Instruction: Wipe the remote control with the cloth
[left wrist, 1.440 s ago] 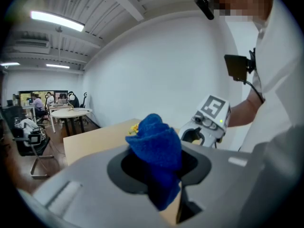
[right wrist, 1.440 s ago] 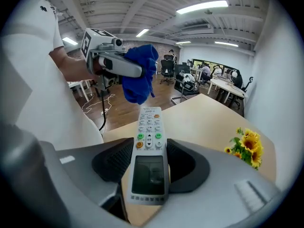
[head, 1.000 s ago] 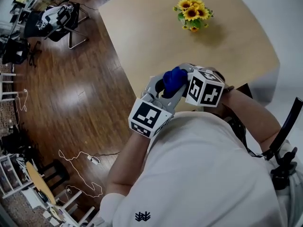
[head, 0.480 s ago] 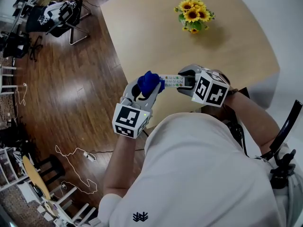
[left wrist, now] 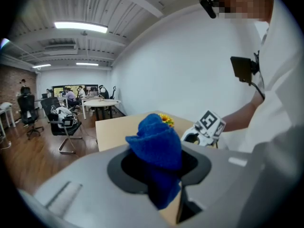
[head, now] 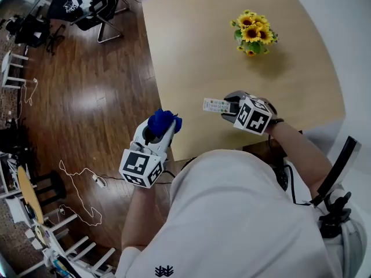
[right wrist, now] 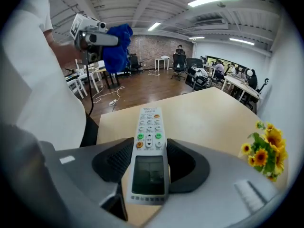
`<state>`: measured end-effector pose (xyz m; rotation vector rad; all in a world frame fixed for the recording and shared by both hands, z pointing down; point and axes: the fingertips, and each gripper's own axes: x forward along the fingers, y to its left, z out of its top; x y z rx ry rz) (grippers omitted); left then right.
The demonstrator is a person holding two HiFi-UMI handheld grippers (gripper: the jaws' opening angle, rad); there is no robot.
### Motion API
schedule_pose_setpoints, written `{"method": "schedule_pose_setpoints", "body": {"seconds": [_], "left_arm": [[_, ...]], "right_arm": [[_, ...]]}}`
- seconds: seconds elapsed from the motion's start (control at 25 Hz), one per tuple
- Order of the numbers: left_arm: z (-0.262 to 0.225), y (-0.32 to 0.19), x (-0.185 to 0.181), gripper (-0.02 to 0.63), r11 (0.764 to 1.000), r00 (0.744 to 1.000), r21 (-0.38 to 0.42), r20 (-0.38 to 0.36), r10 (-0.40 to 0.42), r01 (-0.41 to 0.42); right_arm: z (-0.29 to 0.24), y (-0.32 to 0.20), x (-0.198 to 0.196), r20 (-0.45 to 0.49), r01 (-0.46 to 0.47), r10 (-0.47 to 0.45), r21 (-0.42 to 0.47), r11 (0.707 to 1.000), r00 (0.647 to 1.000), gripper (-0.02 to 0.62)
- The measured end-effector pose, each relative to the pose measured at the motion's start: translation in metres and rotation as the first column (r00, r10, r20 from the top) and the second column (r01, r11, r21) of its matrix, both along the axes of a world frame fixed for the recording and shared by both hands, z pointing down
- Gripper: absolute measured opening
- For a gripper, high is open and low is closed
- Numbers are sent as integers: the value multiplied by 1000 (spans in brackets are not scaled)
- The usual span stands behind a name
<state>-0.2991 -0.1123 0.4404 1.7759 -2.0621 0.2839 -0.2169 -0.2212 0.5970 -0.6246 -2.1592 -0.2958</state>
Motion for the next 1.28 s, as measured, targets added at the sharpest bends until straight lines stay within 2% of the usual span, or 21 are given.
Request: {"method": "schedule_pose_setpoints", "body": {"seconds": [0.24,0.48,0.68,0.8,0.96,1.08,1.16,1.28], "left_arm": [[-25,27,14,144,996,996,-2,-28,-84,84],[-32,41,26,144,984,983,-37,-47,-178,177],[-27,55,35,145,967,966,-49,-61,-253,250],[-19,63,43,144,963,961,-45,-65,-269,266],[6,53,54,144,954,952,-84,-84,-295,288],[14,55,66,144,949,946,-98,-102,-307,298],[15,61,70,144,945,941,-112,-107,-320,309],[17,70,78,144,938,934,-141,-124,-335,318]], "right_arm": [[44,23,-15,-49,125,-124,25,992,991,218],[86,36,-18,-90,252,-249,21,967,964,218],[107,35,-21,-92,305,-301,32,952,949,218],[112,33,-23,-90,330,-326,29,944,941,219],[144,18,-21,-96,329,-328,-11,944,940,228],[150,9,-17,-98,312,-313,-20,950,945,297],[139,5,-22,-61,294,-294,-12,956,954,304],[119,-7,-19,10,215,-215,0,977,977,308]]}}
